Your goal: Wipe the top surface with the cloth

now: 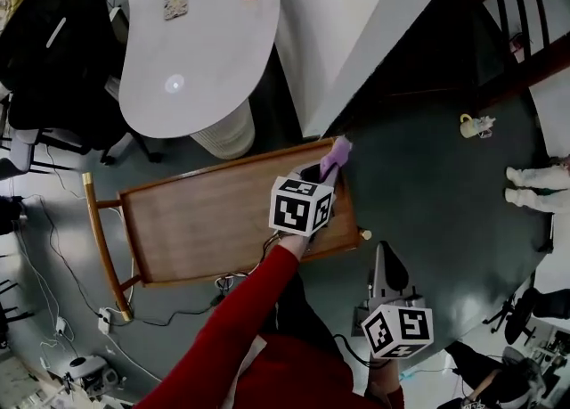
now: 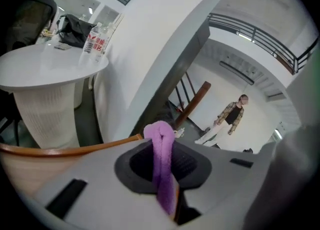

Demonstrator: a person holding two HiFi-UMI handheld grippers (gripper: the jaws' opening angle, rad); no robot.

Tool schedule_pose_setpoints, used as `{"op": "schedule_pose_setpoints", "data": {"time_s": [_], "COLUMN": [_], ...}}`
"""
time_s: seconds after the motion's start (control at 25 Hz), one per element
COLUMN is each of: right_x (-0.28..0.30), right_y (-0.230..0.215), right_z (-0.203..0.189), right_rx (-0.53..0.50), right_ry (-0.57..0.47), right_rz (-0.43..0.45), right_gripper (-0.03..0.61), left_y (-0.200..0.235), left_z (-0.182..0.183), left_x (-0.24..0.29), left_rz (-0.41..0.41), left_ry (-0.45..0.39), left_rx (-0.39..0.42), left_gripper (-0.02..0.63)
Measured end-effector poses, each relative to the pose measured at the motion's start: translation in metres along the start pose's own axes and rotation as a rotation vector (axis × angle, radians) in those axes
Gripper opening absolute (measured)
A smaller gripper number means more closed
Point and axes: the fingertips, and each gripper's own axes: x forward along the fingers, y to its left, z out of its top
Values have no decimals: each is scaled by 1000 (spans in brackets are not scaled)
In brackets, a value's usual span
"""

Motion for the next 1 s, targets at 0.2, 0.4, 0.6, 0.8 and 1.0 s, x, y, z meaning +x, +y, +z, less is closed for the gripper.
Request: {"op": "schedule_pose_setpoints", "data": {"time_s": [0.2,0.4,0.6,0.8,1.0], "right_x": [33,66,86,96,90], "right_y": [21,81,143,182,195], "right_z": [4,3,-15,-28,-31], "right_rx": [-66,-159,-238,-295,-314], "right_ry": [68,136,215,265,251], "right_rz": [100,271,438,520,538], "right_gripper": [3,3,3,3,3], "left_y": [76,189,293,333,321], "left_z": [-9,-33,-76,-100,-108], "left_x": [-10,-116,-268,-359,-372], "left_rz": [180,423,764,985,1053], "left_ry": [-2,-65,-125,-145,-144], "left_rx": [-74,-174,-248,-264,-199], "left_gripper": [44,45,44,44,44]}}
